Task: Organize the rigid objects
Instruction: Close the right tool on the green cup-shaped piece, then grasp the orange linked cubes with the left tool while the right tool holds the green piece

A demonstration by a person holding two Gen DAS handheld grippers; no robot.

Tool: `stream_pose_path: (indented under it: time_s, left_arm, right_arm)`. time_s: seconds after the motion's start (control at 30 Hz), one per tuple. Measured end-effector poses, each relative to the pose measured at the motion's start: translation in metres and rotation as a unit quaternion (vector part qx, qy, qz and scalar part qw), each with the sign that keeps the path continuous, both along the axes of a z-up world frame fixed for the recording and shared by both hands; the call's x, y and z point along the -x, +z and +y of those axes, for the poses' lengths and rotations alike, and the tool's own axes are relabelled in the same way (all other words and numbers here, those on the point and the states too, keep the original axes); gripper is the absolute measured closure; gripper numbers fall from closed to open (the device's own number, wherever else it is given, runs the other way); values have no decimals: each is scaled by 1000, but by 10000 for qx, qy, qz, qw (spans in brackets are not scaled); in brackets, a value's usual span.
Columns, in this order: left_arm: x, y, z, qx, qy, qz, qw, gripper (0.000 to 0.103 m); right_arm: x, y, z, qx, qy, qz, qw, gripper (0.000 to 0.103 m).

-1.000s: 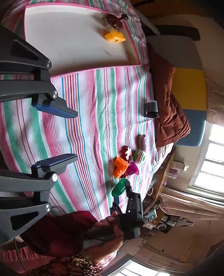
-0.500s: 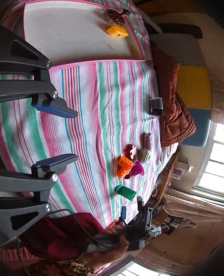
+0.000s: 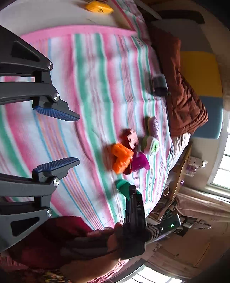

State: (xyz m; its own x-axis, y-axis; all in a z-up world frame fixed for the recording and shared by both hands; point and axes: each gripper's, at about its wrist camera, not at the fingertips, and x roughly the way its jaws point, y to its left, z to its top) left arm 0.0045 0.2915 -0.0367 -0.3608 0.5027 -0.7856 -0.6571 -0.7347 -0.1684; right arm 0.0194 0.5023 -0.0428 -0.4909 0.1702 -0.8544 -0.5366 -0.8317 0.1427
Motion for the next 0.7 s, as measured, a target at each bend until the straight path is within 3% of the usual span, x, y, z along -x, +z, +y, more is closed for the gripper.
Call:
stream_pose_path:
  time_s: [0.23, 0.37, 0.47, 0.57, 0.7]
  left_arm:
    - [35, 13, 56, -27, -93, 171, 9998, 59]
    - [63, 6, 89, 213, 97, 124, 9996, 59]
    - [78, -10, 106, 448, 113, -129, 9988, 58]
    - [76, -13, 95, 231, 155, -277, 9992, 56]
    - [56, -14, 79, 248, -23, -142, 9996, 53]
  right_arm:
    - [3, 1, -7, -87, 142, -63, 9998, 72]
    - [1, 1, -6, -51, 132, -37, 9999, 72]
    - [2, 1, -5, -46, 138, -31, 9999, 72]
    - [2, 1, -6, -56, 147, -30, 9999, 72]
    - [2, 1, -5, -32, 135, -21, 9999, 72]
